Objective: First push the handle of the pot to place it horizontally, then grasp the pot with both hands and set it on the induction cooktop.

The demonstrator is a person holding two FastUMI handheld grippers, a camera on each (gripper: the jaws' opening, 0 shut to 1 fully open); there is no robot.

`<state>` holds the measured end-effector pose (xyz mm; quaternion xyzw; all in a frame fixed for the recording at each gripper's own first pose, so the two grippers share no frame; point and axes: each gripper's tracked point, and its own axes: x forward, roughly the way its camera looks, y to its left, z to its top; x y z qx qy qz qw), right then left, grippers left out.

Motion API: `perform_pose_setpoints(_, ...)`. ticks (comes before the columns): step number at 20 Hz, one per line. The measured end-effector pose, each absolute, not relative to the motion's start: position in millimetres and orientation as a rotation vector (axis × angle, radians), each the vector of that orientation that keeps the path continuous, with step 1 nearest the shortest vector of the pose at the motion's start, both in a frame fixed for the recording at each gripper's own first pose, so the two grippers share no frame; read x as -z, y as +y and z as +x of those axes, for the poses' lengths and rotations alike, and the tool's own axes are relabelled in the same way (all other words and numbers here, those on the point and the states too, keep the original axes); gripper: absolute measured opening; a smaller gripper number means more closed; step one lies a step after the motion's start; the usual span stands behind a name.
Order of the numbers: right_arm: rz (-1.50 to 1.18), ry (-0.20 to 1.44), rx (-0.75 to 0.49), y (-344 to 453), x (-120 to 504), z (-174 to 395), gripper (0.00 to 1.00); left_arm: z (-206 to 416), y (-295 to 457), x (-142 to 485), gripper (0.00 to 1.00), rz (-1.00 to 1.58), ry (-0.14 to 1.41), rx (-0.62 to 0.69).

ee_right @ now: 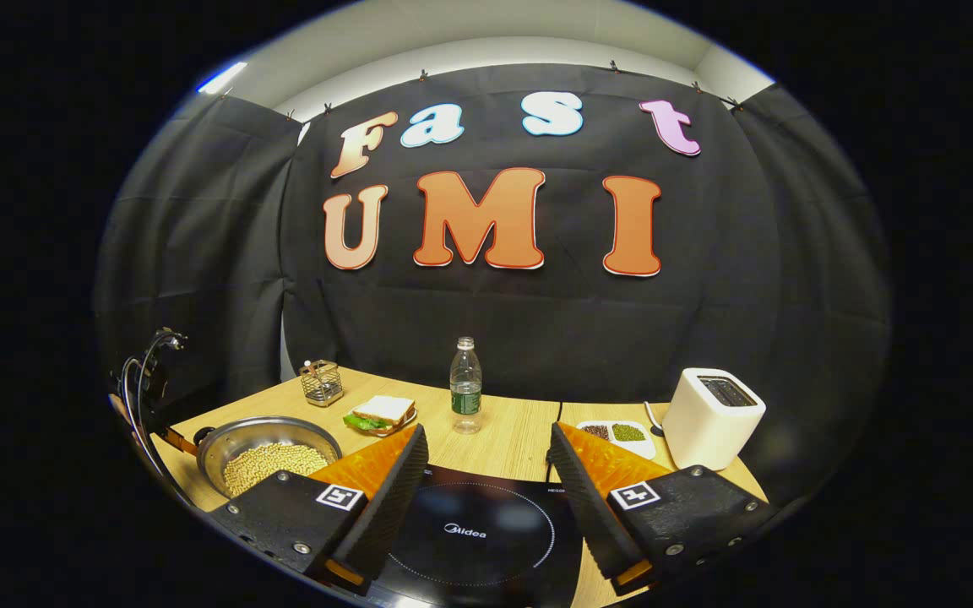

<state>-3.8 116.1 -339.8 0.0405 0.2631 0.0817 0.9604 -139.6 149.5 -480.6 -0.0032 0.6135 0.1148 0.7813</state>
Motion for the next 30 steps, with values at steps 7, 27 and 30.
perform_pose_setpoints(7,0.089,0.571,-0.189,132,348,-11,0.91,-115,164,490,0.06,0.040,1.277,-0.231)
perform_pose_setpoints(27,0.128,0.778,-0.353,226,387,-45,0.91,-54,190,463,0.05,0.141,1.055,-0.180)
perform_pose_setpoints(30,0.169,0.822,-0.383,248,391,-46,0.91,-40,185,441,0.04,0.109,0.996,-0.157)
